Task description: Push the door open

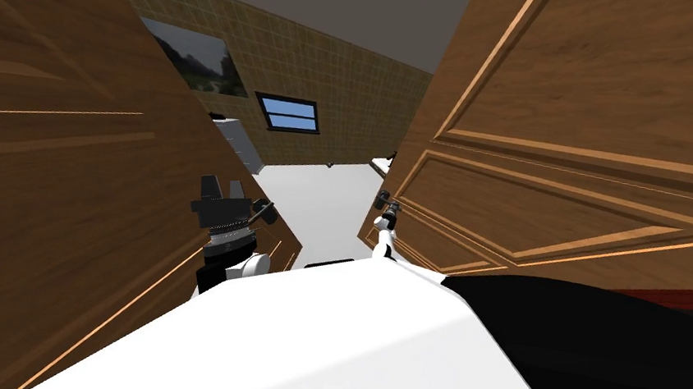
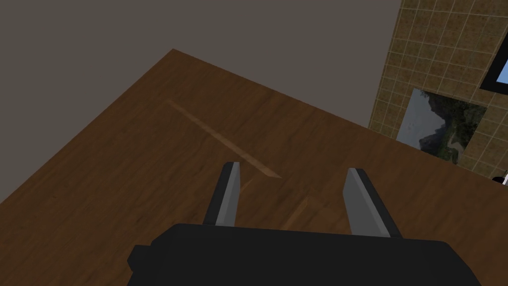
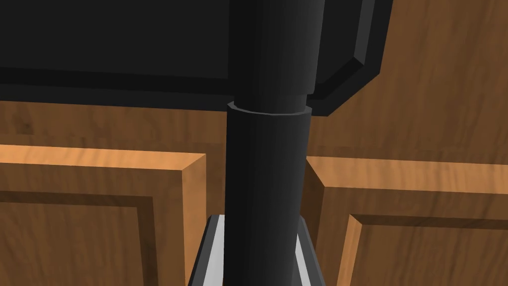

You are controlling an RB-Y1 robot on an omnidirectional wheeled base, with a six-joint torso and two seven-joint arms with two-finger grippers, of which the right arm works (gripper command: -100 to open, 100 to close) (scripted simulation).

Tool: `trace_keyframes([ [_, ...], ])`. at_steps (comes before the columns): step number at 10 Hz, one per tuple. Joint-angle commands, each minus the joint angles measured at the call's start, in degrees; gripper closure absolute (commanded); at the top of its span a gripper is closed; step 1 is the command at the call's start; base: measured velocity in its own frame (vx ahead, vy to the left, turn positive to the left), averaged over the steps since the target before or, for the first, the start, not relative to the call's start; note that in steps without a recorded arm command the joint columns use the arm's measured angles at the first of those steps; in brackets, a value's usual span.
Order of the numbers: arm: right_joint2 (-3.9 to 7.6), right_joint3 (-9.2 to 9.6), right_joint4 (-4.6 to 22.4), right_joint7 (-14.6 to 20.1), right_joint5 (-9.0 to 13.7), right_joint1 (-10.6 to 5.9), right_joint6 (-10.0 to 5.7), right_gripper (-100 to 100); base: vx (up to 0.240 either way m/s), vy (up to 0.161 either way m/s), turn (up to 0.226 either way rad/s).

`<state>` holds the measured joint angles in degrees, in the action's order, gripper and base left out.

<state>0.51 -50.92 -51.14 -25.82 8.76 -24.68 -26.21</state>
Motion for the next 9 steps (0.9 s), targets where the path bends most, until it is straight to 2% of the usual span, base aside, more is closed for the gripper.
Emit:
trace_keyframes([
  [1, 0.16, -2.01, -0.4, -1.4, 0.5, -0.46, -0.94, 100, 0.102, -0.009, 0.015],
  [3, -0.37, -3.46, 0.0, -2.5, 1.0, -1.05, -1.38, 100, 0.103, -0.001, -0.005],
  [7, -2.67, -8.06, 1.4, -6.0, 2.4, -2.91, -2.80, 100, 0.128, 0.014, 0.013],
  [8, -2.16, -7.68, 0.9, -5.4, 2.3, -2.19, -2.37, 100, 0.051, 0.024, -0.040],
  [9, -0.46, -9.45, 0.5, -6.3, 2.7, -2.29, -2.84, 100, 0.080, -0.034, 0.004],
])
